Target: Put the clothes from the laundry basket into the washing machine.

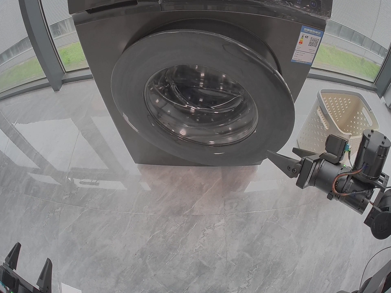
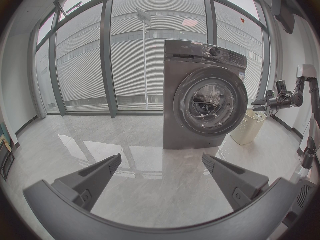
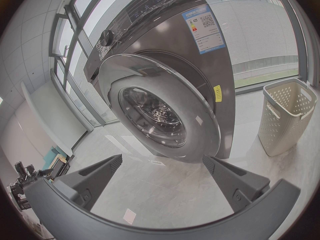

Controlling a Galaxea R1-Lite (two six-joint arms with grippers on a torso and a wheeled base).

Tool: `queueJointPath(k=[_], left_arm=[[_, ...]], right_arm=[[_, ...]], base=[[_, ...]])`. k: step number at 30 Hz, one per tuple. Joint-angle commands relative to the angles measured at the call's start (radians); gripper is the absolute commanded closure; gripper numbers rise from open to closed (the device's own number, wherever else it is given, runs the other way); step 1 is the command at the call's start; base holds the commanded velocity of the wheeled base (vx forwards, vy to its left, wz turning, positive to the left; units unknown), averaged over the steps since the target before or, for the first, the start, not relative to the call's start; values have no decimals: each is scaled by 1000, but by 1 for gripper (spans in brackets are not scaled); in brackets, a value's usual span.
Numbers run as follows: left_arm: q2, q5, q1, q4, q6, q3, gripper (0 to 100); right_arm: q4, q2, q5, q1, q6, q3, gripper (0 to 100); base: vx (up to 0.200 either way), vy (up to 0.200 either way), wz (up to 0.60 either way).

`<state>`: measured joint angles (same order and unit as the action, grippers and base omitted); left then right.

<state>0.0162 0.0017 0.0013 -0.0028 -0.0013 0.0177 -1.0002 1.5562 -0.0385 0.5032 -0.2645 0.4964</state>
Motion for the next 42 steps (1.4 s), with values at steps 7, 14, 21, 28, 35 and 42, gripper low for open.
queueJointPath(k=[7,14,21,28,35,42], left_arm=[[-15,0,0,0,0,-16,0],[-15,1,0,0,1,-16,0],[-15,0,0,0,1,-16,0],[-15,0,0,0,1,-16,0],[-15,-5,0,0,0,-16,0],[-15,-5,0,0,0,-16,0]], right_arm=[[-77,2,5,20,2,39,0],[-124,30,6,23,2,76,0],[-156,64,49,15,1,129,0],[-166,61,55,23,-1,128,0],[-166,61,55,41,-1,129,0],[-167,62,55,46,-1,134,0]], base=[[200,0,0],[57,0,0],[171,0,0],[86,0,0],[57,0,0],[114,0,0]])
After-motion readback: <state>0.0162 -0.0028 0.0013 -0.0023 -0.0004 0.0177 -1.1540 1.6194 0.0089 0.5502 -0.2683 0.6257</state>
